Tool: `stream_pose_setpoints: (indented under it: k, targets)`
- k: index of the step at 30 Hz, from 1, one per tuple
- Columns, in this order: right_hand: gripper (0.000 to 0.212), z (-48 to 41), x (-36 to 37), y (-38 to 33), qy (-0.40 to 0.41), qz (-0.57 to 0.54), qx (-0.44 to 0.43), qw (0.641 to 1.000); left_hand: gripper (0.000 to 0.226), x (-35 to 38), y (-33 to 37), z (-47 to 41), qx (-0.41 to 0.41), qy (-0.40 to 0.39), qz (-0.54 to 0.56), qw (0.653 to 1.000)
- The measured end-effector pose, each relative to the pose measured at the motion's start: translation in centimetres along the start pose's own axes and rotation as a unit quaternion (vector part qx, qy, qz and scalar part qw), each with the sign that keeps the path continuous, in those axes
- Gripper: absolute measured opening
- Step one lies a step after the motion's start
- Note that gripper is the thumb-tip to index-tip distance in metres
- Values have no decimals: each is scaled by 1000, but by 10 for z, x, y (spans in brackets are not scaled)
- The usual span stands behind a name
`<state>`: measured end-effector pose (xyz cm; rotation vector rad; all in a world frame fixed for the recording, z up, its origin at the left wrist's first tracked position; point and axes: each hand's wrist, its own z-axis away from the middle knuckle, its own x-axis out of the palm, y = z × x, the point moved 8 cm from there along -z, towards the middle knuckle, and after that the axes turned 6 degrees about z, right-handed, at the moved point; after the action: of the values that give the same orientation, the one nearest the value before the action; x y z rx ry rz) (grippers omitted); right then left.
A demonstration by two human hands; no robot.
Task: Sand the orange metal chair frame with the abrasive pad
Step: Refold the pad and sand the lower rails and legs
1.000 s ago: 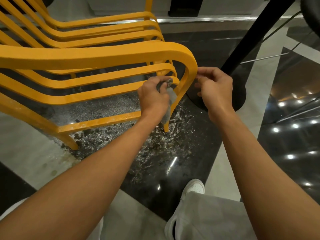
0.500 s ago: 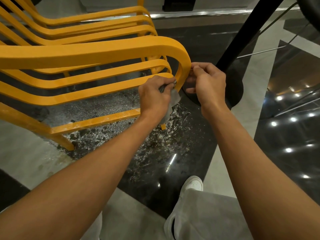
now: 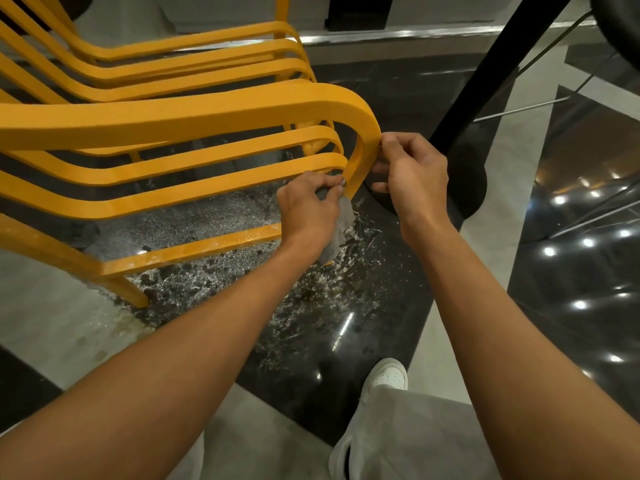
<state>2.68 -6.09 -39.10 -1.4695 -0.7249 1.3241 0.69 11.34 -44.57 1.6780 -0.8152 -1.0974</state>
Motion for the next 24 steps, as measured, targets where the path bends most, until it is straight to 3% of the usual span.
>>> stream_pose_setpoints:
  k: [7,12,18,24]
  targets:
    - [23,1,3,0,-20,0,-10,1000,14,1,-9,1,-28,-2,9,1000]
    - [20,3,3,-5,-31,-6,-35,999,13,2,-5,3,2,2,19,1000]
    - [18,6,4,-12,-39,2,-82,996,13,4,-47,9,-53,-74,-25,996]
    - [19,3,1,-16,-49,14,-93,994,12,-8,-58,4,-100,-22,-13,995]
